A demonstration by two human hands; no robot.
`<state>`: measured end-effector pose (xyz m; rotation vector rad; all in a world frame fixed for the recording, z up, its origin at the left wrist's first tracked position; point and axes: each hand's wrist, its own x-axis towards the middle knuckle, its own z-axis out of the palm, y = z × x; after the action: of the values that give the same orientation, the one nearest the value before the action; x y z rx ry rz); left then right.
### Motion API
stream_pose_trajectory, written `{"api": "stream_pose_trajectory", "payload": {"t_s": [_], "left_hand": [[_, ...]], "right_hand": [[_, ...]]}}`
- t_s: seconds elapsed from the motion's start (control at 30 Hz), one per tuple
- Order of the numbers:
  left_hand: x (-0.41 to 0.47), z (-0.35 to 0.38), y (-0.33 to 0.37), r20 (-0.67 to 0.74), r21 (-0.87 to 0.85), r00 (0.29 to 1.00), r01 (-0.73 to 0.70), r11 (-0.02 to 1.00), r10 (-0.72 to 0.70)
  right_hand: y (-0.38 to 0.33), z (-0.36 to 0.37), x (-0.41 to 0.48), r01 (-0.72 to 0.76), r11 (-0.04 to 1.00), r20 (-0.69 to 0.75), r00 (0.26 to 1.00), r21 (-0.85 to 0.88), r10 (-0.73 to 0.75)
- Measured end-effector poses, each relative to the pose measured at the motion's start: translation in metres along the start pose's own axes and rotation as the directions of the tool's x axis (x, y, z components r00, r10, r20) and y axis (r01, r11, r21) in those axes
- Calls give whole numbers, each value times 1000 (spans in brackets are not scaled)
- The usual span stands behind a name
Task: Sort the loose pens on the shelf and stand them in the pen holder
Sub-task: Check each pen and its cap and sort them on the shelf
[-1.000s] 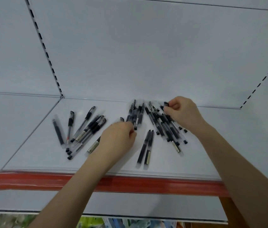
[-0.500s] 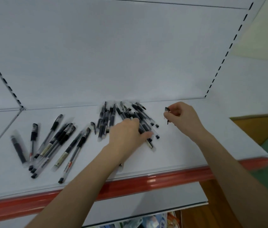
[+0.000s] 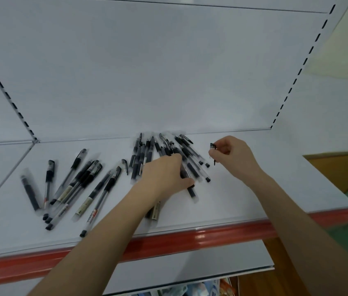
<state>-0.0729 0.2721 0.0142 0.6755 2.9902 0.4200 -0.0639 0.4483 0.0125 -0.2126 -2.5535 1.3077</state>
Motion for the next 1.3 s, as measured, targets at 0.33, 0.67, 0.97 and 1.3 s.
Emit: {"api": "stream_pose_trajectory", "payload": {"t_s": [0.33,0.67,0.97,1.3], "left_hand": [[16,5,9,-70,13,987,146,989,-145],[11,6,-4,-122,-89,977,165,982,-176],[-38,-15,-32,-50,-747,980,90,658,-191],[-76,-28,-43,-148,-824,983,-64,563,-105]], "right_hand": [[-3,2,-4,-19,1000,6,1000,14,19],[-3,0,-8,-40,999,10,999,21,39],[-24,1,-8,-75,942,64,996,328,57],[-87,21,-17,-113,700,282,951,705,-130]]}}
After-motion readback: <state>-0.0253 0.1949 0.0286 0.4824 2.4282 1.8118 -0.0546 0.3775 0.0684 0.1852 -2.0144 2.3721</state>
